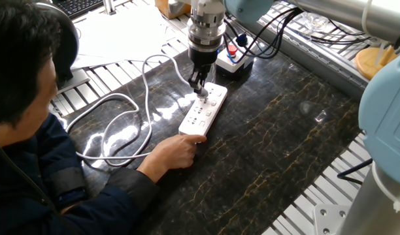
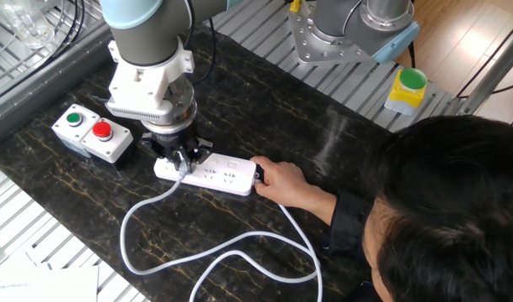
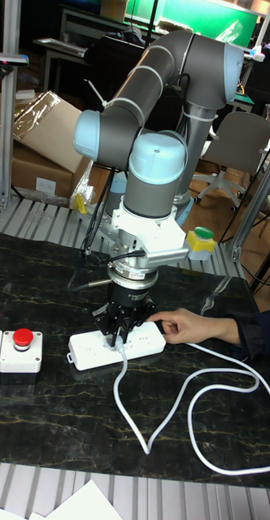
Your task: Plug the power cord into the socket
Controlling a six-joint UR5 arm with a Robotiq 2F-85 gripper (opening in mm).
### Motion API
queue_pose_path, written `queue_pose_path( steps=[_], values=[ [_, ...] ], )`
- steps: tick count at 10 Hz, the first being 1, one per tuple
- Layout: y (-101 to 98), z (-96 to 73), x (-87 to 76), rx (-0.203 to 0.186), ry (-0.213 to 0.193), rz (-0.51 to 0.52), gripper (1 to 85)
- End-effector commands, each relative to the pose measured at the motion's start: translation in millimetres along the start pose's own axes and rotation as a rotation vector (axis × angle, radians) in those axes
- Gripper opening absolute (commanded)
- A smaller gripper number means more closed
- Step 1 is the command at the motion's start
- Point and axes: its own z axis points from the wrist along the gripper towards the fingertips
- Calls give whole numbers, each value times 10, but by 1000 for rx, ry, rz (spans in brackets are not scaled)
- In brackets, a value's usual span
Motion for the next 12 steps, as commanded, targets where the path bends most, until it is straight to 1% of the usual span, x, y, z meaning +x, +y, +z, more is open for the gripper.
queue_pose_path(
  steps=[1,3,5,9,12],
  values=[
    [20,-17,1,-11,-1,-15,17],
    [29,-10,6,-13,2,-15,17],
    [21,32,-14,-8,-7,-24,17],
    [11,89,-17,4,-12,-37,17],
    [-5,96,-25,9,-15,-46,17]
  ],
)
